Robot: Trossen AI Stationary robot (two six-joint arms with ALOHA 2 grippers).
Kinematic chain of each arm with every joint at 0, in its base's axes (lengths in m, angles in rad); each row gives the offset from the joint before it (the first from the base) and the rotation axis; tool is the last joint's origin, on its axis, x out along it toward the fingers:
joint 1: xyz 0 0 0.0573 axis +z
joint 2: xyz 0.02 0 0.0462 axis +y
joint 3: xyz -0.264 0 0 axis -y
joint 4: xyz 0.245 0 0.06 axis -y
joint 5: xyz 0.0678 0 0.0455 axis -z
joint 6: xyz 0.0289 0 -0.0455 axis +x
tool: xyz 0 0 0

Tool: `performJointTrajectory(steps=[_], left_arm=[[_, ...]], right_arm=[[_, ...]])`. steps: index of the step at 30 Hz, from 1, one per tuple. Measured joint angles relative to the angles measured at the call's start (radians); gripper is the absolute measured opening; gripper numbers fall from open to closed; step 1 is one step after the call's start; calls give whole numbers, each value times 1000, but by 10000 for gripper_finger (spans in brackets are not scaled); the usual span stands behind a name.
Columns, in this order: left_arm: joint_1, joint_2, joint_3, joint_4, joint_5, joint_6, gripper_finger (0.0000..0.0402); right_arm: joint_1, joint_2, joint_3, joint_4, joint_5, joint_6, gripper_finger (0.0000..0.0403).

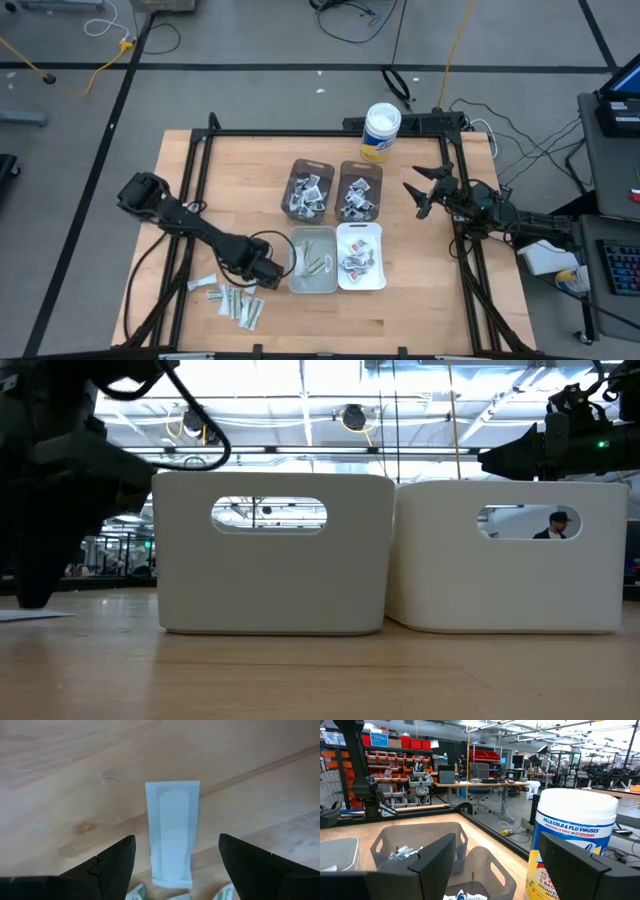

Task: Pick & Place First Aid Supplies
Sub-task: Put the green pad the gray bin

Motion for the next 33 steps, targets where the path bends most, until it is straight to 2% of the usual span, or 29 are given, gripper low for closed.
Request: performJointTrajectory(steps=[6, 9, 13, 21, 26, 28, 33], left_arm=[[-13, 0, -36, 47, -1, -8, 293], [-17, -3, -49, 49, 2, -10, 279], [-24, -3, -53, 48, 2, -11, 229], [-25, -2, -56, 40, -2, -11, 87], [-24, -8, -58, 36, -3, 6, 15], [-20, -23, -60, 28, -2, 28, 7], [-1, -109, -42, -60, -26, 141, 16]], right_arm=[[0, 0, 0, 0, 0, 0, 279], [0, 0, 0, 0, 0, 0, 279], [0, 0, 0, 0, 0, 0, 279], [0, 0, 0, 0, 0, 0, 279], [0, 0, 0, 0, 0, 0, 279], [0, 0, 0, 0, 0, 0, 279], [0, 0, 0, 0, 0, 0, 279]])
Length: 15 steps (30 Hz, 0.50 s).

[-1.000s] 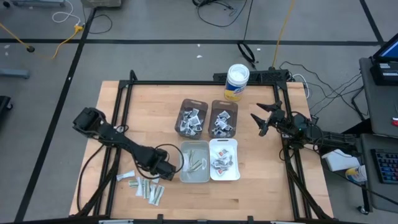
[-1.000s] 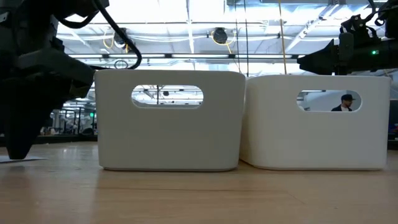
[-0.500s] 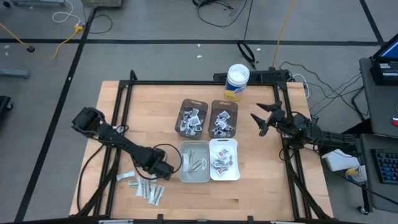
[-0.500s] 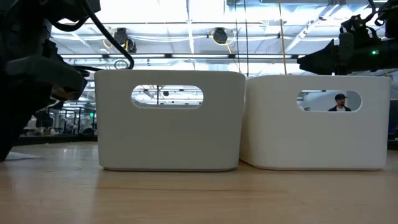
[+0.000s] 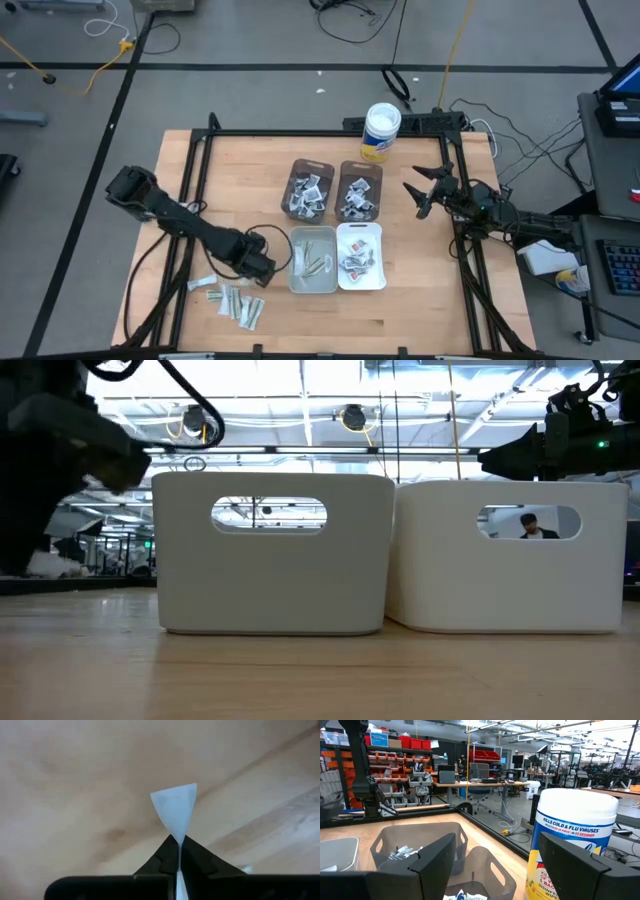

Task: Pick & Place First Aid Supplies
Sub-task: Put the green pad the gray bin

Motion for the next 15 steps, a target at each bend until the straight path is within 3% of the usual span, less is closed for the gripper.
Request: performJointTrajectory(steps=[7, 15], left_arm=[[72, -80, 91, -225, -27, 375, 8], [161, -84, 254, -464, -47, 824, 6]], right_arm=[[0, 0, 0, 0, 0, 0, 279], [0, 0, 0, 0, 0, 0, 279]])
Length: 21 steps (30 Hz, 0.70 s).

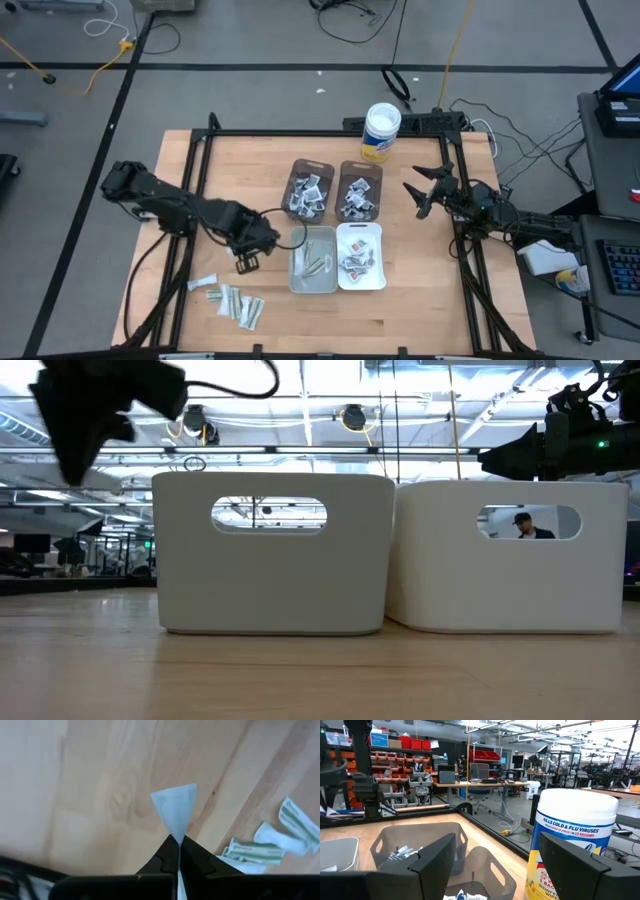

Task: Pick & Place First Aid Supplies
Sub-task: Put the green pad the gray bin

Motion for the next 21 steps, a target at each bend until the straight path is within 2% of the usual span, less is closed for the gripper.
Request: performJointTrajectory(steps=[4, 8, 13, 21], left_arm=[[29, 1, 56, -14, -6, 172, 7], [58, 58, 127, -58, -7, 268, 4], [98, 193, 266, -106, -21, 340, 6], [128, 412, 561, -114, -20, 379, 7]], right_arm=[[0, 0, 0, 0, 0, 0, 279], [0, 0, 0, 0, 0, 0, 279], [0, 0, 0, 0, 0, 0, 279], [0, 0, 0, 0, 0, 0, 279]])
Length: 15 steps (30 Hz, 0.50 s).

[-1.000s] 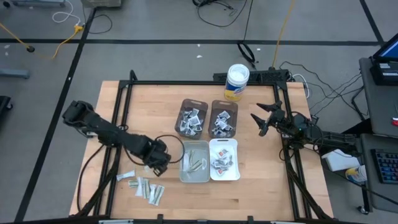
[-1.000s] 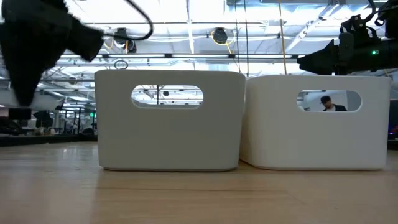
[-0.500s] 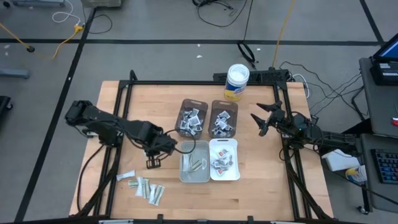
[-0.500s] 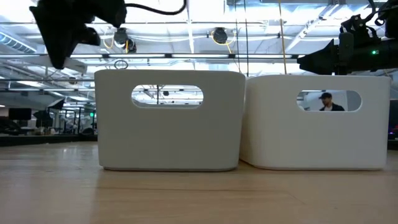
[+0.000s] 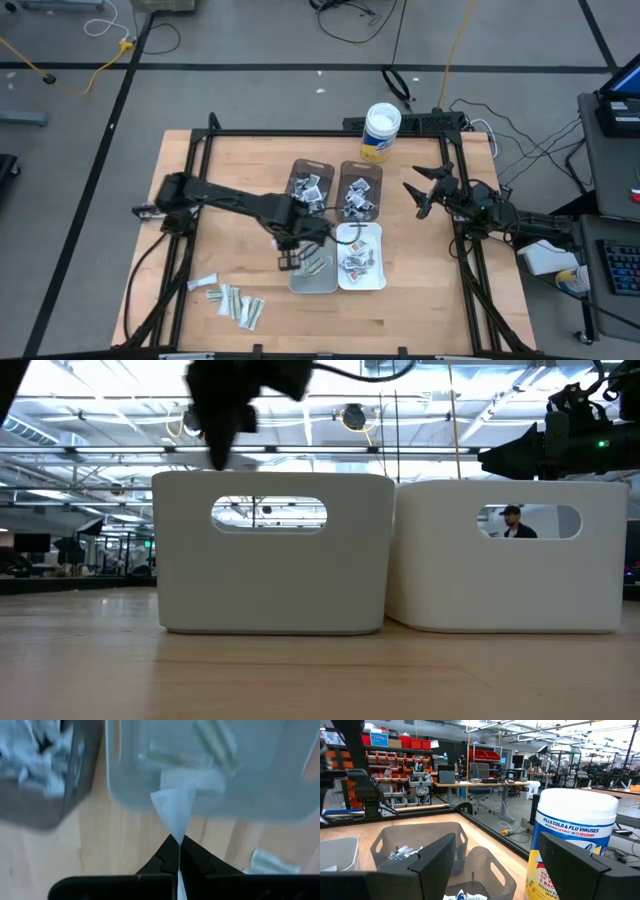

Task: Pick & Place First Aid Supplies
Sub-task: Put the green pad the gray bin

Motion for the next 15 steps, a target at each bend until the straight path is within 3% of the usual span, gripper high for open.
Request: performJointTrajectory(steps=[8, 15], left_arm=[[0, 207, 267, 5, 0, 5, 7], [-7, 334, 315, 29, 7, 8, 7]], right_arm=[[0, 0, 0, 0, 0, 0, 279], [0, 0, 0, 0, 0, 0, 279]])
